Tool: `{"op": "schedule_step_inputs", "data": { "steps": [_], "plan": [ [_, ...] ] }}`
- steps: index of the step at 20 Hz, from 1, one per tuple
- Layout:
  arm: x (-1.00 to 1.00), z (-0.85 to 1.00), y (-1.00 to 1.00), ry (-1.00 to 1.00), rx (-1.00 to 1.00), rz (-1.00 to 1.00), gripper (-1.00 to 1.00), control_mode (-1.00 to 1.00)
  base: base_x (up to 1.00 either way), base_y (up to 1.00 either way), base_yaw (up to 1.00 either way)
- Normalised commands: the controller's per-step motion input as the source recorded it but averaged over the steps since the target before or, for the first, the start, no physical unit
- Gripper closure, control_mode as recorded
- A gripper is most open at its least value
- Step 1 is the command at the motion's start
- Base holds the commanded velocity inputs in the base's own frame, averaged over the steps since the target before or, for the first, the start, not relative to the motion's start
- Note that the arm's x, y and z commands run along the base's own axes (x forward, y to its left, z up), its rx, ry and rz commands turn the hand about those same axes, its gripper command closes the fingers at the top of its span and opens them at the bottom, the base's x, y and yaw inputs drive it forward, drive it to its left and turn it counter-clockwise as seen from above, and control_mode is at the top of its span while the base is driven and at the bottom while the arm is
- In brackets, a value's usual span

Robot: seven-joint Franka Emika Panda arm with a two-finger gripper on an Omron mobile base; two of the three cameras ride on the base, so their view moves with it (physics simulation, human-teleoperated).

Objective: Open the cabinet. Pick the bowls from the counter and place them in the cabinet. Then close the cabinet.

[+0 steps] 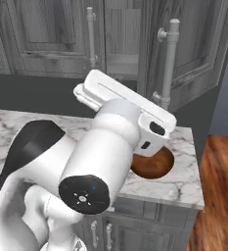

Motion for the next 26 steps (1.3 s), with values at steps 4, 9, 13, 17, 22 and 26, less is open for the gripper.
{"op": "schedule_step_inputs", "data": {
  "steps": [4, 9, 13, 17, 22, 26],
  "plan": [
    [-0.78, 0.0, 0.98, -0.1, -0.18, -0.37, -1.0, -1.0, 0.0, 0.0, 0.0],
    [0.44, -0.09, 0.91, 0.08, -0.17, -0.13, -1.0, -1.0, 0.0, 0.0, 0.0],
    [0.98, -0.03, 0.32, 0.18, -0.06, -0.03, -1.0, -1.0, 0.0, 0.0, 0.0],
    [0.86, 0.0, -0.2, 0.05, 0.0, 0.0, -1.0, -1.0, 0.0, 0.0, 0.0],
    [0.58, -0.14, -0.68, 0.0, 0.0, 0.0, -1.0, -1.0, 0.0, 0.0, 0.0],
    [0.66, -0.36, -0.37, 0.01, 0.0, 0.0, -1.0, -1.0, 0.0, 0.0, 0.0]
  ]
}}
